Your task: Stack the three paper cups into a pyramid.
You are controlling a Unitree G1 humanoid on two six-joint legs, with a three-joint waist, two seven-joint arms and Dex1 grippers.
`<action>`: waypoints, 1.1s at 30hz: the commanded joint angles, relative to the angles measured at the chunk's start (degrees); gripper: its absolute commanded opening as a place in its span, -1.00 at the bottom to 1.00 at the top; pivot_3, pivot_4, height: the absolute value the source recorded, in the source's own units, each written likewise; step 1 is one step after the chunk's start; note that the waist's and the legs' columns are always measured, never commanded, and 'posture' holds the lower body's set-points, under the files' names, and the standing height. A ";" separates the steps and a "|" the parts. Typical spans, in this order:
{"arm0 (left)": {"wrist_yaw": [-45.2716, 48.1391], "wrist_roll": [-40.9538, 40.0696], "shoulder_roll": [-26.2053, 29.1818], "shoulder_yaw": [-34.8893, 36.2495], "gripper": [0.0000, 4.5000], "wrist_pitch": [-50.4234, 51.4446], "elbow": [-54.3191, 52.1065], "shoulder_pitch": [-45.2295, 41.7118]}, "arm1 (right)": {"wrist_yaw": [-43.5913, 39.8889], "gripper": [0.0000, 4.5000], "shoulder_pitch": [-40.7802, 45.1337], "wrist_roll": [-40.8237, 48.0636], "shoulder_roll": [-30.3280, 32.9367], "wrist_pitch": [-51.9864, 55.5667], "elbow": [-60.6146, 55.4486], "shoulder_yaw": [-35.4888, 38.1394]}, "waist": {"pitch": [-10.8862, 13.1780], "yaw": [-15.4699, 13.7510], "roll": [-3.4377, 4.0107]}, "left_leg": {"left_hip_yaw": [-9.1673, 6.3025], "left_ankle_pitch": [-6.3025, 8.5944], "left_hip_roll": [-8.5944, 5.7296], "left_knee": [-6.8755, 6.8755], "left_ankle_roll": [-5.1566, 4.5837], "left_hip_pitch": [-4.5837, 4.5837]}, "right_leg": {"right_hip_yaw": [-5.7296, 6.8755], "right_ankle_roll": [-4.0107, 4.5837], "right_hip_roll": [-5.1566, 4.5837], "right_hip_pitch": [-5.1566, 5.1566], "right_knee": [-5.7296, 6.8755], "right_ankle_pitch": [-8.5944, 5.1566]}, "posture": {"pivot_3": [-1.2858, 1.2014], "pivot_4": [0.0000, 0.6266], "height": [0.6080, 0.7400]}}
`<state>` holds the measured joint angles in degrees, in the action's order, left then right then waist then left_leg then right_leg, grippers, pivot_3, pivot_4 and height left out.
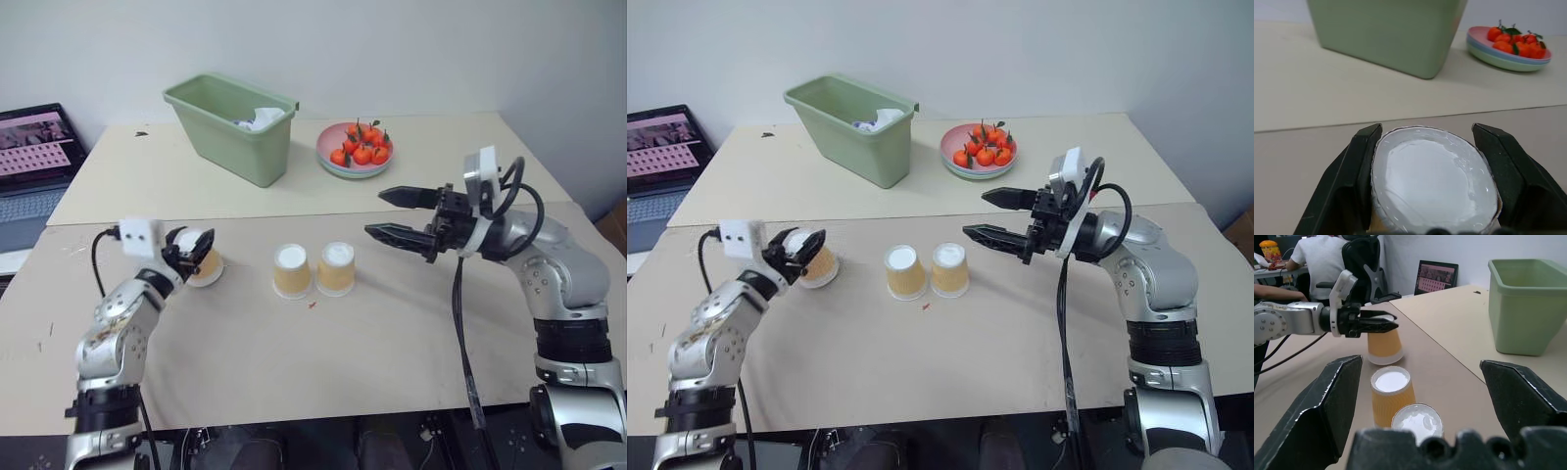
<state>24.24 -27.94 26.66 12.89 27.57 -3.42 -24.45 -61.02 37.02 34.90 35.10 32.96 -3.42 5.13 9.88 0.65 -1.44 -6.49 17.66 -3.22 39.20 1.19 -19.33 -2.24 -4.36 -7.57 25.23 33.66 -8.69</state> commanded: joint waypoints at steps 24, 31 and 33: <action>30.27 -11.02 3.77 -14.36 0.27 15.04 -0.83 -21.61 | 1.74 1.00 -11.56 2.96 7.21 3.58 -11.61 2.41 | 0.02 1.63 -0.03 | 0.06 0.10 0.01 -0.01 -0.17 -0.01 | -0.05 -0.07 0.01 0.02 -0.05 0.00 | 0.03 -0.52 0.80; 32.52 -7.10 2.34 -16.41 0.27 11.60 3.59 -22.48 | 3.07 1.00 -14.14 5.27 7.17 5.47 -14.97 2.70 | 0.03 1.31 -0.04 | 0.06 0.09 0.00 0.00 -0.16 -0.02 | -0.06 -0.06 0.01 0.01 -0.08 0.00 | 0.03 -0.52 0.80; 33.16 -6.41 2.26 -16.43 0.27 11.13 4.43 -22.65 | 3.02 1.00 -14.45 5.21 7.48 5.42 -15.18 2.63 | 0.03 1.33 -0.04 | 0.06 0.09 0.01 0.00 -0.16 -0.02 | -0.05 -0.06 0.01 0.01 -0.06 0.01 | 0.03 -0.52 0.80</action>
<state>56.38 -34.80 28.85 -3.87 40.48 1.20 -44.99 -58.11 22.50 38.88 41.63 38.18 -16.50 5.66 9.91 1.98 -1.48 -6.43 17.75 -3.20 39.20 1.03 -19.35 -2.29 -4.43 -7.56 25.24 33.60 -8.68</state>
